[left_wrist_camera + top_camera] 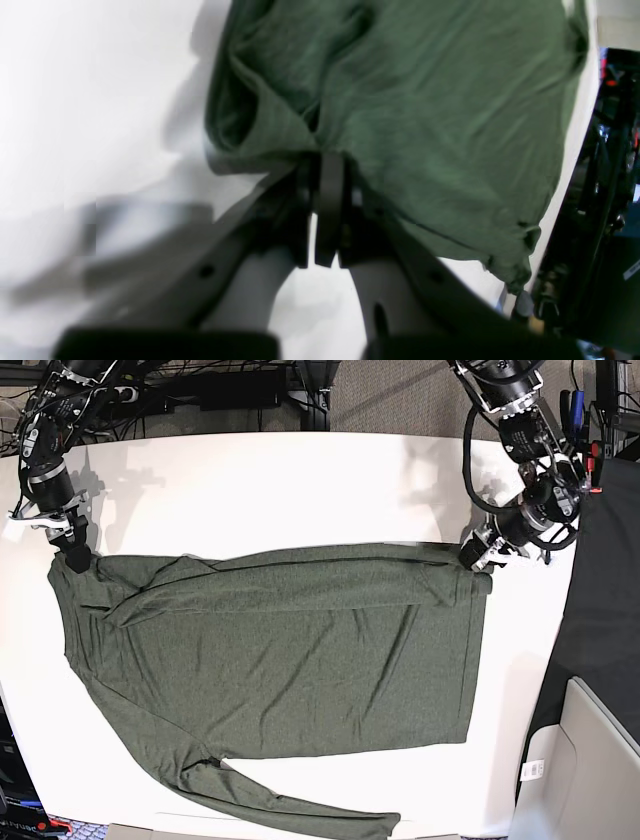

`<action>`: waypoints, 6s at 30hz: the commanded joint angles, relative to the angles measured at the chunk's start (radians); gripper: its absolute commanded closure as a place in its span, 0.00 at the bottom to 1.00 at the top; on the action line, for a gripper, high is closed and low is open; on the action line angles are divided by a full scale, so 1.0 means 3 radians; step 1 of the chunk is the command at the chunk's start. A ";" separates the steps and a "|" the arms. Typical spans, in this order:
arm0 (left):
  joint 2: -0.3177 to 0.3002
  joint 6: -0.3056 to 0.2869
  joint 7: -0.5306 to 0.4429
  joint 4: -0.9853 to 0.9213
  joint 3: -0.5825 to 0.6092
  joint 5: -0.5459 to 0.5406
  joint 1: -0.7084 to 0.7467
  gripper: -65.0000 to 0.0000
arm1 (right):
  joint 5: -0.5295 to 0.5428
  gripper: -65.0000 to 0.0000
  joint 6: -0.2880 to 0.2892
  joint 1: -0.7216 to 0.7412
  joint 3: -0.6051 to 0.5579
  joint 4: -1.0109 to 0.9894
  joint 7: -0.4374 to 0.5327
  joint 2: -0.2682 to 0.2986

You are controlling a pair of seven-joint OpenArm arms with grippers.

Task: Fold the T-shirt properly
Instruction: 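Hold the shirt edge with both grippers, adjusting the left grip, then regrasp the shirt edge with the right gripper, then drag the shirt toward the robot with both grippers and release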

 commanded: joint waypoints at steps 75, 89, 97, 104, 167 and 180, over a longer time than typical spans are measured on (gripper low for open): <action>-0.0027 -0.0011 0.0043 0.0047 -0.0007 -0.0050 0.0132 1.00 | -0.2151 0.63 -0.1099 0.0416 0.0129 0.0733 -0.0010 -0.0212; -0.0022 -0.0011 0.0043 0.0047 -0.0007 -0.0050 0.0138 1.00 | -0.2151 0.63 -0.1099 0.0641 0.0129 0.0447 -0.0015 -0.0242; -0.0022 -0.0011 0.0043 0.0047 -0.0012 -0.0050 0.0143 1.00 | -0.2145 0.77 -0.1083 0.0656 0.0124 0.0447 -0.0020 -0.0324; -0.0027 -0.0016 0.0048 0.0047 -0.0007 -0.0060 0.0143 1.00 | -0.2135 0.99 -0.1073 0.0656 0.0139 0.0482 -0.0266 -0.0339; -0.0252 -0.0027 0.0206 0.0968 -0.0227 -0.0066 0.1421 1.00 | -0.1158 0.99 -0.0925 -0.1011 0.0773 0.1659 -0.0307 -0.0135; -0.0247 -0.0027 0.0211 0.0968 -0.0514 -0.0066 0.1421 0.91 | -0.1169 0.70 -0.1222 -0.1047 0.0932 0.1659 -0.0307 -0.0166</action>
